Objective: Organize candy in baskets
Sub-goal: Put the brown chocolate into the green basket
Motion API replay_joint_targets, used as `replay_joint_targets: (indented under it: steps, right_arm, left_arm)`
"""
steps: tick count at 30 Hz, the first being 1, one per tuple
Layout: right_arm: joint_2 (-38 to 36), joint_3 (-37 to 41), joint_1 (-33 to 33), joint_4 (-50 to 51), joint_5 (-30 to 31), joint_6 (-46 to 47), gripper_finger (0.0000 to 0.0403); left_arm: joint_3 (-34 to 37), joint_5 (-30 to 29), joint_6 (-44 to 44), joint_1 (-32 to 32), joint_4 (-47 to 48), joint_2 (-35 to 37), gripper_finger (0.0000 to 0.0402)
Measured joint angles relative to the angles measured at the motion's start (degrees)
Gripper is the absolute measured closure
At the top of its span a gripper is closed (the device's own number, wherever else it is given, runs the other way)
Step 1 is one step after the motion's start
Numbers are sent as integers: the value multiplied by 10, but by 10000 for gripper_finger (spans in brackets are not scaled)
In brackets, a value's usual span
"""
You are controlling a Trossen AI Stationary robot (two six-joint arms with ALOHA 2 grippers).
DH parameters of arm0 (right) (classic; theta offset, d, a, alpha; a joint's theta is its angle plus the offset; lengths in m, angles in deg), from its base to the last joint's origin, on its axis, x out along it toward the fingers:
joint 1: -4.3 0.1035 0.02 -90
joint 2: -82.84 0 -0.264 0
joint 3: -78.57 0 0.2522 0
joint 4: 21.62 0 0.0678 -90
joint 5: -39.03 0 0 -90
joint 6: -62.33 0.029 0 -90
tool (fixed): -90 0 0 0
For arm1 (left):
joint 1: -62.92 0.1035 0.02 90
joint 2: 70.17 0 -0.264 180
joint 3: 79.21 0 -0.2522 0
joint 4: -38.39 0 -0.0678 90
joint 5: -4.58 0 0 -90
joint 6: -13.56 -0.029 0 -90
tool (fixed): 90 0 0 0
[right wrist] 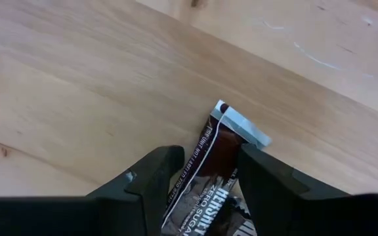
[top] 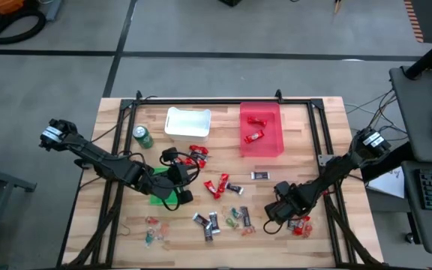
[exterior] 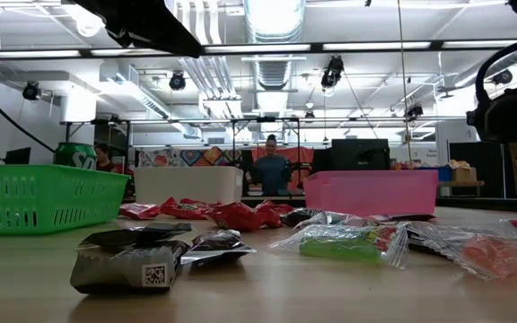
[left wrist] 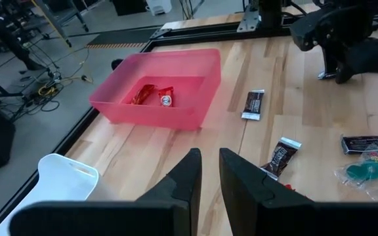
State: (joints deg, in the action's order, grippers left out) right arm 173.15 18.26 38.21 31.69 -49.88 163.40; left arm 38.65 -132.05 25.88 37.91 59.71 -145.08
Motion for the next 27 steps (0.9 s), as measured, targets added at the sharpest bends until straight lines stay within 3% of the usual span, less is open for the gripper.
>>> replay_joint_targets:
  steps: [11,18,27]
  right_arm:
    - [-9,1,0,-4,16,-2,242]
    - [-27,3,-1,-8,65,-6,242]
    - [-36,3,-10,-8,70,-31,243]
  left_arm:
    - [0,-11,0,0,0,0,363]
    - [0,-21,0,0,1,0,363]
    - [0,-23,0,0,1,0,363]
